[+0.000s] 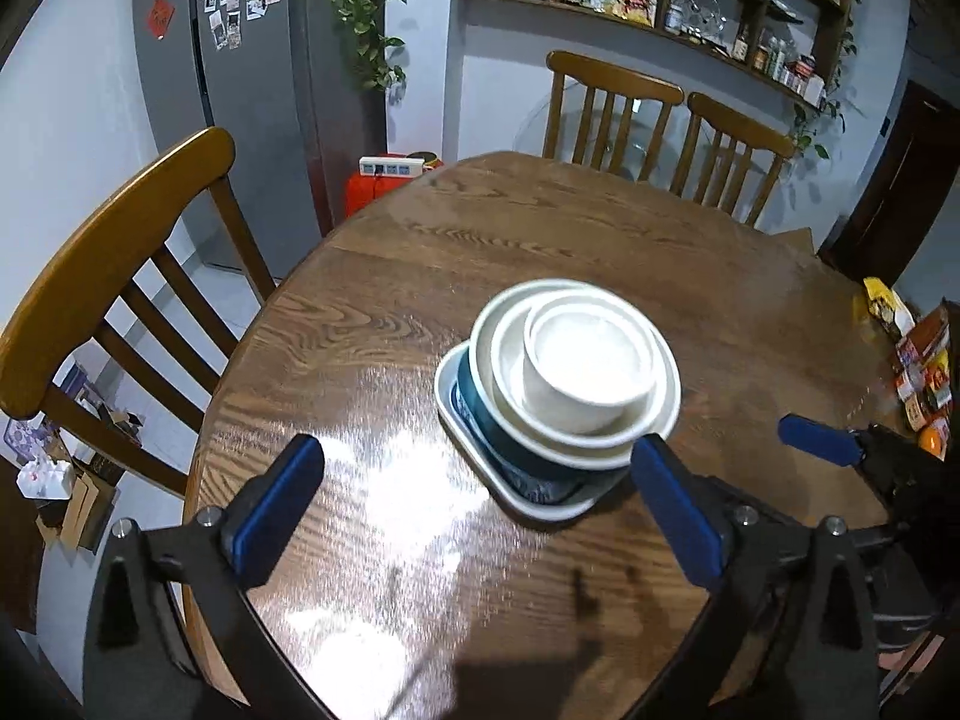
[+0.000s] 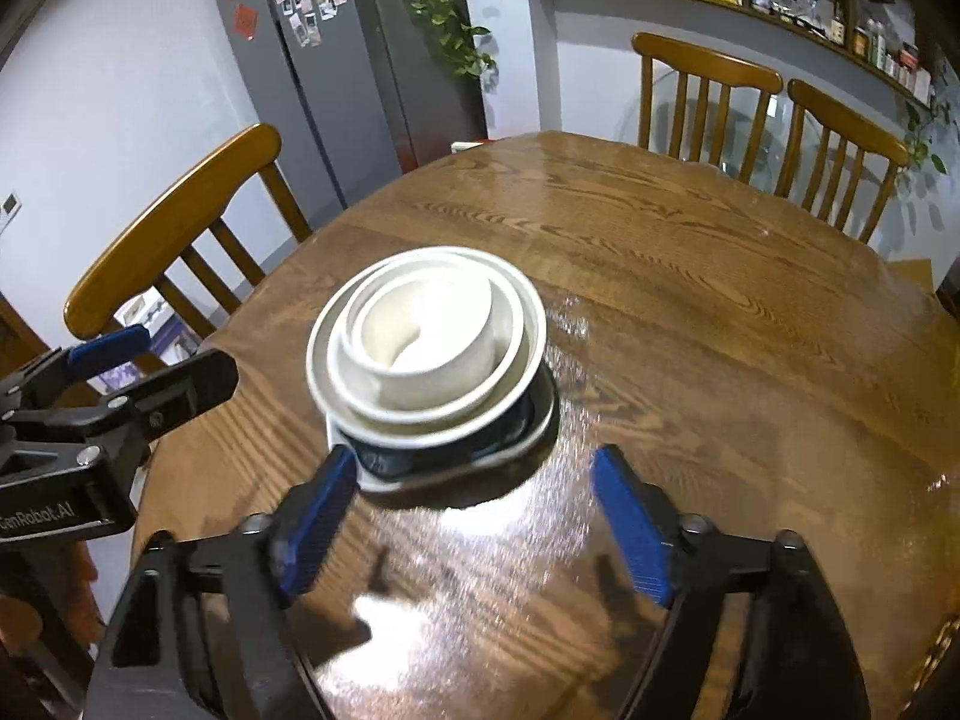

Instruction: Organize plates and bowls

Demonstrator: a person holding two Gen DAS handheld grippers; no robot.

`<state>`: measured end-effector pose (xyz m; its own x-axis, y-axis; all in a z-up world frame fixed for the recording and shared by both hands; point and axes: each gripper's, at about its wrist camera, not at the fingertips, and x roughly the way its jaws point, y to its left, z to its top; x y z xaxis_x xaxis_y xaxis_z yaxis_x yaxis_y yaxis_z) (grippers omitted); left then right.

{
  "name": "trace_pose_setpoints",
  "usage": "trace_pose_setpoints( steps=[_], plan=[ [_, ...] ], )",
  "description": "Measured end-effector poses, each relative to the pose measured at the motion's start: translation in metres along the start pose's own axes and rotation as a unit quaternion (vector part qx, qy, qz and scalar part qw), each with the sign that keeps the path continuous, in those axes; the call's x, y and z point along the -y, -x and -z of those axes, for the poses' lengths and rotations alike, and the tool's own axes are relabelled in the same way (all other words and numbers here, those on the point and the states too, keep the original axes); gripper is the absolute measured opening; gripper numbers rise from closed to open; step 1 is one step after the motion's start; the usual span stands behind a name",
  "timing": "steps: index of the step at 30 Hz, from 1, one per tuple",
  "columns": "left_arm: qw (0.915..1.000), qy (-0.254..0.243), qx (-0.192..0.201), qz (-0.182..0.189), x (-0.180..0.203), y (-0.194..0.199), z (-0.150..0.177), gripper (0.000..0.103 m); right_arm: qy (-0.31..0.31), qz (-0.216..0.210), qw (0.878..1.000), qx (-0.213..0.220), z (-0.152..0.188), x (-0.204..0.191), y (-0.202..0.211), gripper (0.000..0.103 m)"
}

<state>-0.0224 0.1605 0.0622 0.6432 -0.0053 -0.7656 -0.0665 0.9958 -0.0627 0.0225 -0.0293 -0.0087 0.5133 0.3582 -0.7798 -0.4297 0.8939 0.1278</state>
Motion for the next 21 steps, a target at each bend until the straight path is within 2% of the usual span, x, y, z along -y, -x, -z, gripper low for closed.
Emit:
trace_pose_setpoints(
  steps=[3,10,14,21],
  plan=[
    [0.9998,0.005,-0.018,0.008,-0.002,-0.001,0.008,0.102,0.006,-0.002,1.000,0.008,0.008,-0.006,0.007,0.093],
    [0.9999,-0.004,-0.013,-0.010,0.006,0.010,0.019,0.102,0.030,0.000,1.000,0.005,0.024,-0.017,0.017,0.098],
    [0.9992,-0.013,-0.028,-0.023,0.010,0.011,0.026,0.102,0.021,-0.002,1.000,-0.007,0.031,-0.014,0.020,0.098],
    [0.9995,-0.016,-0.024,-0.009,0.012,0.016,0.044,0.102,0.025,0.000,1.000,0.006,0.045,-0.014,0.028,0.098]
  ],
)
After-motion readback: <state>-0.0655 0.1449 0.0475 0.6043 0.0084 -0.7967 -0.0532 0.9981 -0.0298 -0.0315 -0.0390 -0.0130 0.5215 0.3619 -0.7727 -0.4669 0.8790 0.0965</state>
